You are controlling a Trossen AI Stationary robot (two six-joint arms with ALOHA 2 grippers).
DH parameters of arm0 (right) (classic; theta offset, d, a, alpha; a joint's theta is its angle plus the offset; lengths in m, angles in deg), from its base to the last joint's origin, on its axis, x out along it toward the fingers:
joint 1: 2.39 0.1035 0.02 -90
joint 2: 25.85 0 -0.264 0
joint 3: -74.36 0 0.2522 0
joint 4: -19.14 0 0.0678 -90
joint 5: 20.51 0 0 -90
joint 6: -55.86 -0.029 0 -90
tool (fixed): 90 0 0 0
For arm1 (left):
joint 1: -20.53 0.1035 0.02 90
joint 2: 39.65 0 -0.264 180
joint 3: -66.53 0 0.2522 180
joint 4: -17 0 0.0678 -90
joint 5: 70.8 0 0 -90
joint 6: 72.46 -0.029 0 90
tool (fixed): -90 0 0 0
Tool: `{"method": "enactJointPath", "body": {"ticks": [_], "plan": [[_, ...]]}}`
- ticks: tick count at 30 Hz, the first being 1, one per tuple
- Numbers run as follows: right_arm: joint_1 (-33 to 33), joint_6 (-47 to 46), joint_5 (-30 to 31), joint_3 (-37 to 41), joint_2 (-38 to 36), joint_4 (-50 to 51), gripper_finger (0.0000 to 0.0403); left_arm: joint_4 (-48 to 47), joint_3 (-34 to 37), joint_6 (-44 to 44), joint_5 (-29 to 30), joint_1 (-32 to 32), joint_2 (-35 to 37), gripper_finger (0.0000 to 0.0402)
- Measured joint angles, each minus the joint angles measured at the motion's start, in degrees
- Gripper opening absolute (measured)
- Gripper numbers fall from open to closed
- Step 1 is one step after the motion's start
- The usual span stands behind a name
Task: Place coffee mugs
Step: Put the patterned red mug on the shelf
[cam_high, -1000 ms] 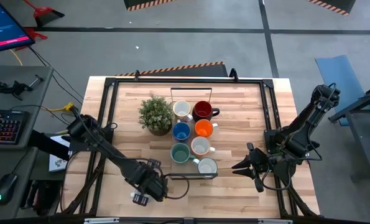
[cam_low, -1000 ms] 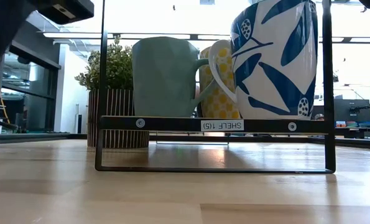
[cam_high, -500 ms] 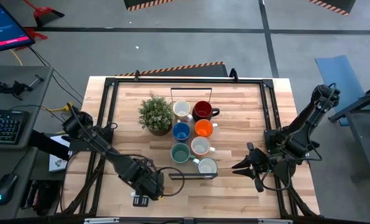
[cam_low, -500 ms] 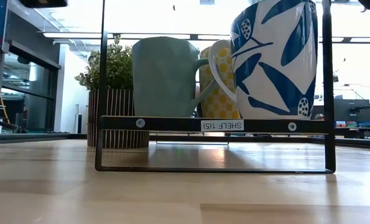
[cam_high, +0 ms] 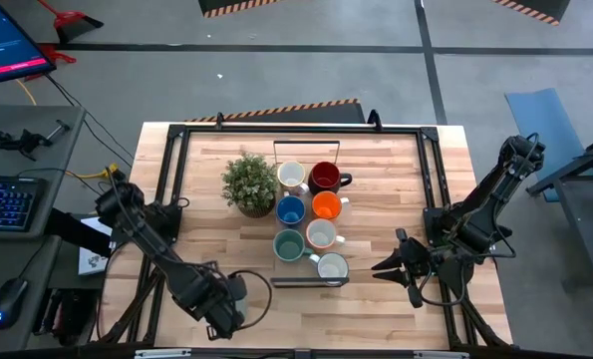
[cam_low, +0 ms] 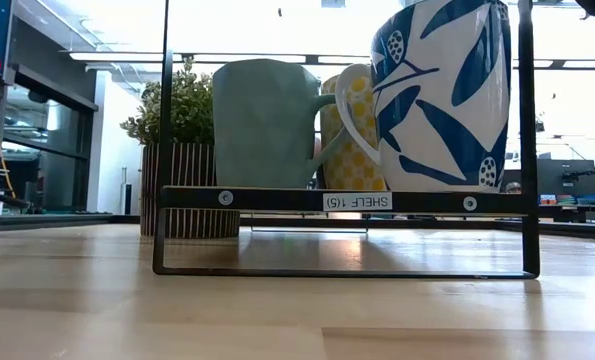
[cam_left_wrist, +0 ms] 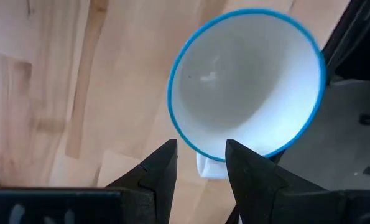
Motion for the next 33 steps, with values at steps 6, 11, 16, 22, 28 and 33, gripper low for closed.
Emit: {"method": "enactJointPath", "body": {"ticks": [6,11,16,22,28,33], "plan": [[0.0,0.02,0.0,0.0,0.0,0.02,0.006,-0.52,0.02,4.77,1.72,-0.21,-0.14,0.0127],[-0.02,0.02,0.0,0.0,0.0,0.02,0.006,-0.76,0.02,6.51,3.34,-0.17,-0.14,0.0127],[-0.01,0.02,0.0,0.0,0.0,0.0,0.006,-2.4,0.02,10.83,6.34,-0.19,-0.14,0.0127],[0.0,0.02,0.0,0.0,0.0,-0.07,0.006,-2.11,0.02,12.32,5.75,-0.17,-0.14,0.0127],[-0.02,0.02,0.0,0.02,0.0,-0.04,0.006,0.02,0.02,10.96,3.37,-0.17,-0.14,0.0127],[-0.01,0.66,0.01,0.02,0.0,-0.04,0.006,-0.84,0.02,12.81,3.37,0.16,-0.14,0.0127]]}}
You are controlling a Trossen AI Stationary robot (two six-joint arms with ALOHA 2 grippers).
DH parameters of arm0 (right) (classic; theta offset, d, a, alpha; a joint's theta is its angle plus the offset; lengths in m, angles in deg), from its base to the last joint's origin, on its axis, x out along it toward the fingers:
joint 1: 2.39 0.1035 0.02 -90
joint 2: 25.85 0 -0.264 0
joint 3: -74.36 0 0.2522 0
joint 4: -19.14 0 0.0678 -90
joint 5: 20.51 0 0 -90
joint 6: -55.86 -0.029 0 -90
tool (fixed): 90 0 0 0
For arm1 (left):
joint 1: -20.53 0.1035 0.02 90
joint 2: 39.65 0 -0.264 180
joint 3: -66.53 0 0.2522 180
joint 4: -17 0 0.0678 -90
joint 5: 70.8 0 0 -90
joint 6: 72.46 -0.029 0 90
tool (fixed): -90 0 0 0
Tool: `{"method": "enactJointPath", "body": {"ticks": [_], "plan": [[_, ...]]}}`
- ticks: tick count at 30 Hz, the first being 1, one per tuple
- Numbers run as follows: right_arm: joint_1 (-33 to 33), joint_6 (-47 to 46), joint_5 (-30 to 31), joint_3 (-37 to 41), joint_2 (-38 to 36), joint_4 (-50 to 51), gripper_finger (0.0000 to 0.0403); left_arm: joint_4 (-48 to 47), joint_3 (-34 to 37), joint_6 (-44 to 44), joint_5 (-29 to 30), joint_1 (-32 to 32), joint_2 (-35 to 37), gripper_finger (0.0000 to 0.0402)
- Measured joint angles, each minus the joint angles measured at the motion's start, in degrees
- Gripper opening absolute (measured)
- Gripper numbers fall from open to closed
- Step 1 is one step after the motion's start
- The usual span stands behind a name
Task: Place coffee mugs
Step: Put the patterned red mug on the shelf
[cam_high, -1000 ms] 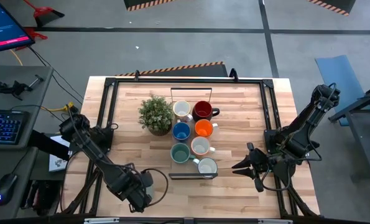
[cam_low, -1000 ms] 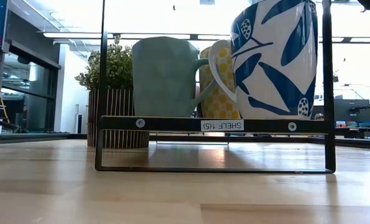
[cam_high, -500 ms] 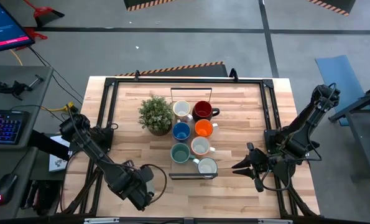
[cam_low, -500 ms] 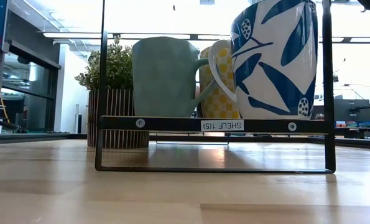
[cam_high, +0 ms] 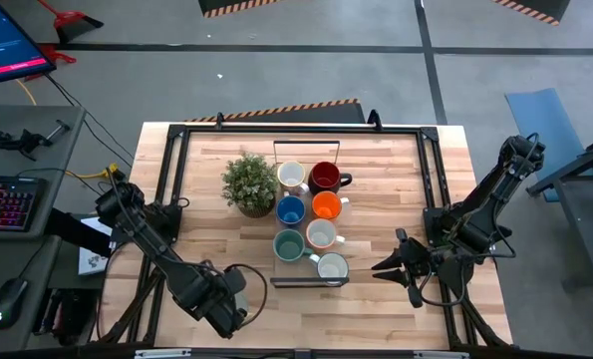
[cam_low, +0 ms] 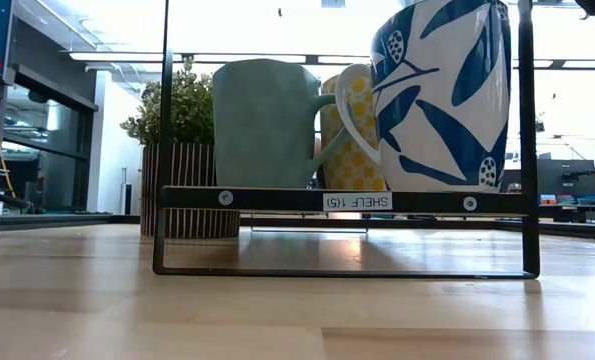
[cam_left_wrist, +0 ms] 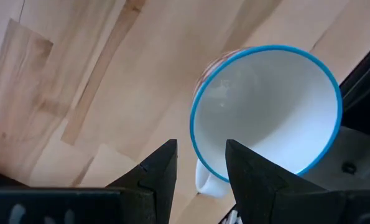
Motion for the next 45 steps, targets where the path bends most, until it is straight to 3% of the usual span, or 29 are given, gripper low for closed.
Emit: {"method": "enactJointPath", "body": {"ticks": [13,19,45], "plan": [[0.01,0.85,-0.01,0.0,0.0,0.0,0.006,0.49,0.0,8.05,0.01,0.41,-0.44,0.0127],[-0.02,0.57,-0.01,0.0,0.0,-0.02,0.006,1.64,0.04,4.29,-3.88,0.45,-4.49,0.0127],[-0.02,0.4,-1.64,0.0,0.02,-0.04,0.006,3.61,3.78,0.4,-3.46,0.95,-6.01,0.0123]]}}
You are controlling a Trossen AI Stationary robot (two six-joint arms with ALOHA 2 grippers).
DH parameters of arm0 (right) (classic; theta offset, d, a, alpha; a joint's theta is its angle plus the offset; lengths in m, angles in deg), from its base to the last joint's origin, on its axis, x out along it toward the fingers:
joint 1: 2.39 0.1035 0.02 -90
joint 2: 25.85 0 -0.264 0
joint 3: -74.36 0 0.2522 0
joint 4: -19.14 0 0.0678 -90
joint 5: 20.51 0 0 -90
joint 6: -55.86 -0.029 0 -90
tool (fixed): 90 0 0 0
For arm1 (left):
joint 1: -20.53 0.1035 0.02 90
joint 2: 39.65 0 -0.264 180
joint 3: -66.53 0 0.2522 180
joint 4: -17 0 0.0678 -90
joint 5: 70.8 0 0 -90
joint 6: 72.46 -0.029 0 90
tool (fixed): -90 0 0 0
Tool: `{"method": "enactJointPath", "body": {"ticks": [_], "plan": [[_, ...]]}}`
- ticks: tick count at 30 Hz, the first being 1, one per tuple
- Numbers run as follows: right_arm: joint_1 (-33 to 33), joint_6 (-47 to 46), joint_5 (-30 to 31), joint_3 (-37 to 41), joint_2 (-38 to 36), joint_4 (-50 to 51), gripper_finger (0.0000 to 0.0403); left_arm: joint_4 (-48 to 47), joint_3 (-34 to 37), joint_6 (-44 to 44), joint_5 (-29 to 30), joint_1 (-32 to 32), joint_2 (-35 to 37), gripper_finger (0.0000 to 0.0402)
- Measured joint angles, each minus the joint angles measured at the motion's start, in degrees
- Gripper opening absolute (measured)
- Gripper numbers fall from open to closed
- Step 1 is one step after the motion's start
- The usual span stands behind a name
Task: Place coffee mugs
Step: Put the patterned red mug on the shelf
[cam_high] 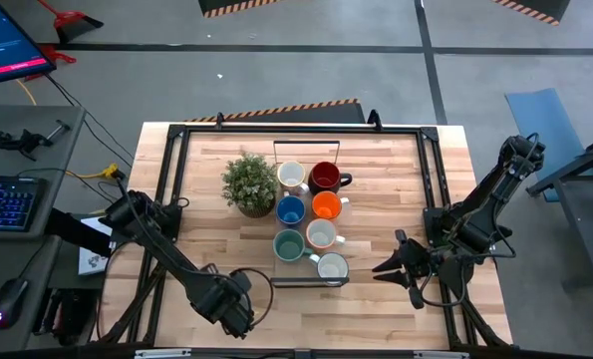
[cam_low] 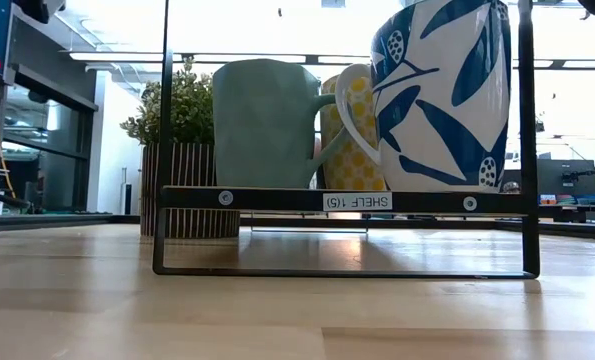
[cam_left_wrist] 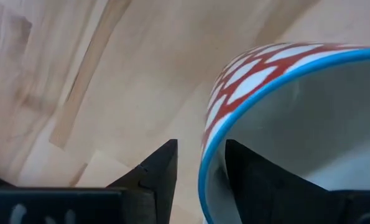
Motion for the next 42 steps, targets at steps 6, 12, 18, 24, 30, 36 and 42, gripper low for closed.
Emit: {"method": "enactJointPath", "body": {"ticks": [6,12,18,24,30,36,42], "plan": [[0.0,0.02,-0.25,0.0,0.0,0.0,0.006,0.01,0.0,-4.69,0.05,0.59,0.0,0.0056],[0.0,0.26,-0.31,0.0,0.0,0.0,0.006,0.14,-0.11,-8.04,2.58,1.03,0.36,0.0012],[0.01,0.02,-0.31,0.0,0.0,0.02,0.006,-4.83,-1.03,-13.29,6.17,1.88,3.7,0.0008],[0.0,0.02,-0.27,0.0,0.0,-0.02,0.006,-10.59,-1.68,-19.72,6.66,4.28,9.77,0.0007],[-0.28,0.66,5.62,0.0,0.0,-0.4,0.006,-12.11,-1.73,-22.73,8.13,7.1,12.1,0.0007],[-6.11,9.97,-0.22,-3.1,0.0,-0.35,0.006,-11.48,-1.75,-24.47,8.44,6.82,12.23,0.0007],[-18.1,20.22,-15.57,-8.3,0.16,1.73,0.006,-8.2,-1.75,-23.78,8.27,4.51,12.22,0.0007]]}}
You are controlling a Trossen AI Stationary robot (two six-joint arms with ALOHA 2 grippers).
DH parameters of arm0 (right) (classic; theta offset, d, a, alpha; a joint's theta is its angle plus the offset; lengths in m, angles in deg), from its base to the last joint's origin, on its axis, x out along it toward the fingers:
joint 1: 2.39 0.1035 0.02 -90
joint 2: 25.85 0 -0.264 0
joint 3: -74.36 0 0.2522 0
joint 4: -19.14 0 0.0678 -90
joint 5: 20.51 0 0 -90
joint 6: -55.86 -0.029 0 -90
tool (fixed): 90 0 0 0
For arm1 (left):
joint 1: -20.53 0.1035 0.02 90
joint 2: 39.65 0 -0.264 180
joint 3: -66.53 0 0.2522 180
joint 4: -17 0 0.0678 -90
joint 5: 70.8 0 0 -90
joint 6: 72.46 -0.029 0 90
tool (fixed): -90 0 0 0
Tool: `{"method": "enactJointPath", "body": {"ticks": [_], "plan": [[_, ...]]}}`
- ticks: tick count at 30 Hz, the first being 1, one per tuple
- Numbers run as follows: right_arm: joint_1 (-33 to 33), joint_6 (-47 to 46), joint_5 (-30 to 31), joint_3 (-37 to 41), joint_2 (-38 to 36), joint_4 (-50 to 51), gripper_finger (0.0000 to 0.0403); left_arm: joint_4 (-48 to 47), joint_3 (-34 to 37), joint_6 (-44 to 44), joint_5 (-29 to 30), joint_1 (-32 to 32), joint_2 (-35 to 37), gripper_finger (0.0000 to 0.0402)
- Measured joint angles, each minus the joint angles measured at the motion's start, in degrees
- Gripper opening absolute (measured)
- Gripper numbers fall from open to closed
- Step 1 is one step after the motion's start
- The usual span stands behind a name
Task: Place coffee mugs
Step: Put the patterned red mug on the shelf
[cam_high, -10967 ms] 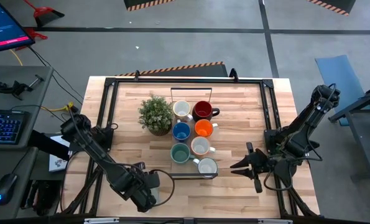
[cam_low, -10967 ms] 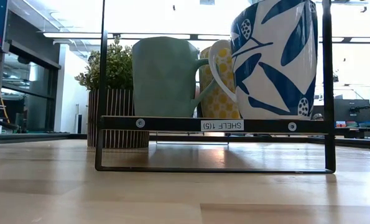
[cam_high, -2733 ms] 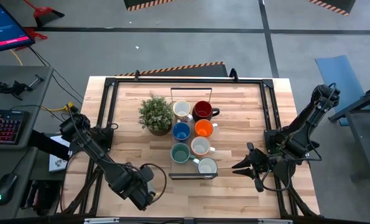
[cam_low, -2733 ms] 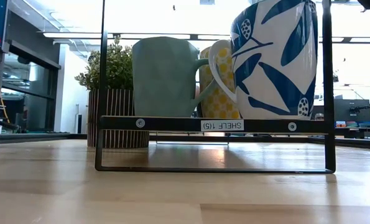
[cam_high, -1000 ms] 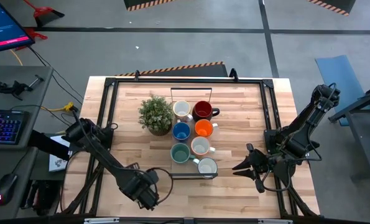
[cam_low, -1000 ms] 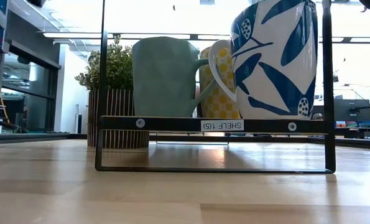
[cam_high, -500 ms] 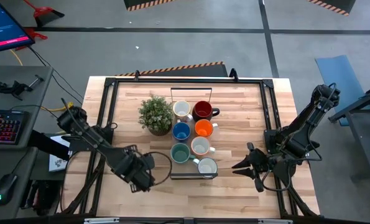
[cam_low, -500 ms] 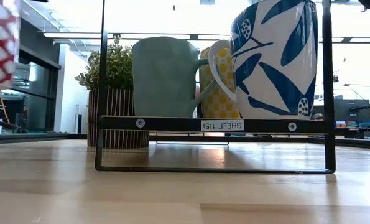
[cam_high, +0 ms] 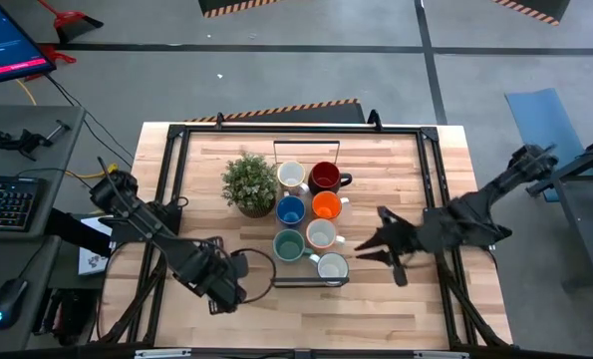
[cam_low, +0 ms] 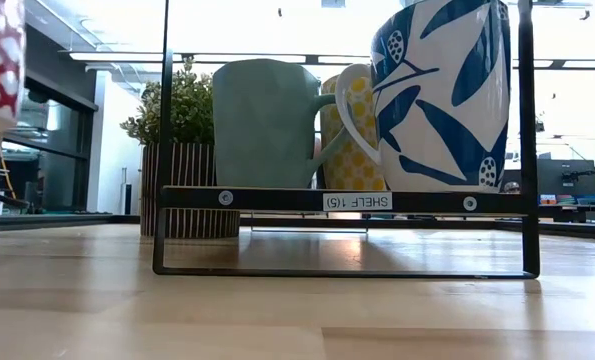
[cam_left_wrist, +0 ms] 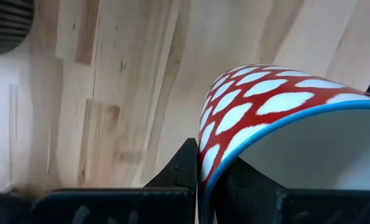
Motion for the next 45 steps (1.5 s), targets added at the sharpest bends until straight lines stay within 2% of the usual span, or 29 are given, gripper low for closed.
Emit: {"method": "enactJointPath", "body": {"ticks": [8,14,20,30,37,45], "plan": [[-15.25,3.4,-16.83,-5.14,5.57,3.99,0.006,-0.47,0.0,6.44,-0.02,-2.37,-0.37,0.0007],[-20.87,10.76,-22.36,-15.15,15.48,5.84,0.006,-0.11,0.0,9.13,0.04,-4.03,-0.37,0.0007],[-24.3,13.28,-23.99,-23.63,25.74,12.27,0.006,0.6,0.0,9.42,1.04,-5.9,-0.37,0.0007],[-29.28,13.72,-25.07,-32.37,36.8,12.74,0.006,1.52,0.0,9.6,2.53,-8.85,-0.37,0.0007],[-30.01,13.57,-25.69,-34.26,41.24,13.83,0.006,2.21,0.0,9.79,2.6,-9.02,-1.13,0.0007],[-30.01,13.41,-25.63,-34.26,41.96,13.75,0.006,2.38,0.01,9.53,2.31,-9.32,-3.26,0.0007]]}}
